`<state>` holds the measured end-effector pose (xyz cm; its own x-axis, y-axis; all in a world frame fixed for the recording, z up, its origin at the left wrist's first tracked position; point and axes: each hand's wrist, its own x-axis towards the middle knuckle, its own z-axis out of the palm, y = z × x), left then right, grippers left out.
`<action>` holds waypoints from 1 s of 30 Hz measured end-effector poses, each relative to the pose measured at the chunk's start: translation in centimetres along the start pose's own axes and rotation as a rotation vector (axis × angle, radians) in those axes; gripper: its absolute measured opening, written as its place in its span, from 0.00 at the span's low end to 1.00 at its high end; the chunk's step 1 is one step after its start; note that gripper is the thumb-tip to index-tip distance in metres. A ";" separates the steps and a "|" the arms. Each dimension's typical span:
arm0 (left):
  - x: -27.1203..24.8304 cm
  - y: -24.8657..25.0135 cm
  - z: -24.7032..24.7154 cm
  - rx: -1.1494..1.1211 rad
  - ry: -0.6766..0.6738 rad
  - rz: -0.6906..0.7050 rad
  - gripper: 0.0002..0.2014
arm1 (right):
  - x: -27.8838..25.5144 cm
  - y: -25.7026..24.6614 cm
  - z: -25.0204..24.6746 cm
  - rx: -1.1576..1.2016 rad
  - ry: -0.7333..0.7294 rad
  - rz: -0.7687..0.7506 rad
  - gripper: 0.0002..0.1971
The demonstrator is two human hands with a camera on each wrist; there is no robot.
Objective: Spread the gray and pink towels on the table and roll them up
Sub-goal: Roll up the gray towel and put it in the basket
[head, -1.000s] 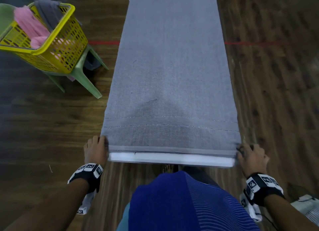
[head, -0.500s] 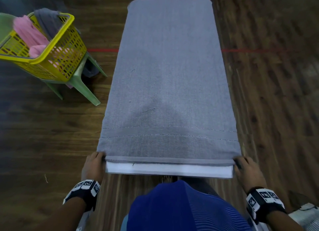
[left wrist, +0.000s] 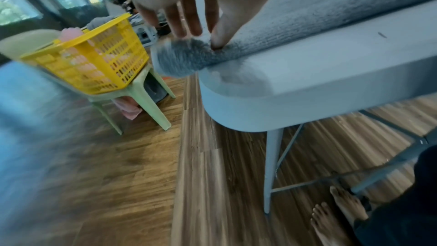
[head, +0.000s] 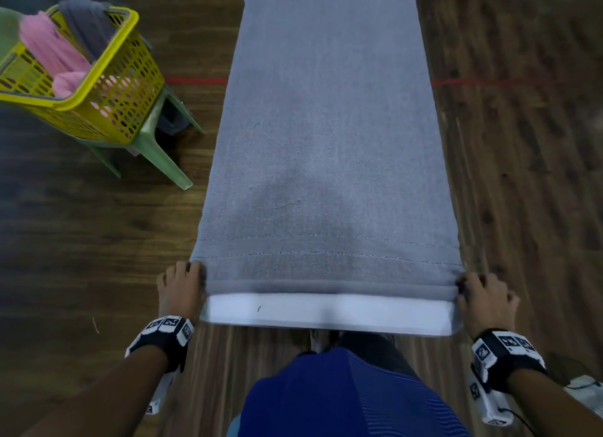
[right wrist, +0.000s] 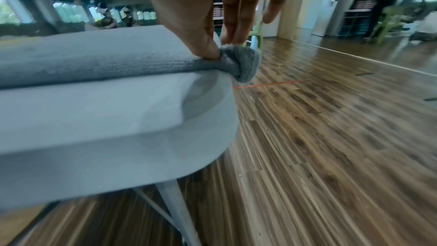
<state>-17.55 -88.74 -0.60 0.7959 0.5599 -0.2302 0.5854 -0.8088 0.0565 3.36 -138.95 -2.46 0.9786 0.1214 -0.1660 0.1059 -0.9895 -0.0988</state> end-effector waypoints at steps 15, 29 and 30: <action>-0.9 -1.0 0.9 -0.254 -0.017 -0.002 0.15 | -1.2 -0.2 1.2 0.241 0.008 -0.160 0.16; 1.6 0.0 -0.4 -0.063 -0.005 -0.010 0.14 | 1.5 -0.7 0.1 0.082 0.001 -0.069 0.10; 1.3 0.2 -0.2 -0.114 -0.005 0.019 0.14 | 1.2 -0.7 0.2 0.136 -0.014 -0.075 0.10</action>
<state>-16.33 -88.15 -0.69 0.8064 0.5434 -0.2332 0.5841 -0.7935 0.1709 4.44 -138.06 -2.76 0.9661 0.1967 -0.1670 0.1531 -0.9579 -0.2430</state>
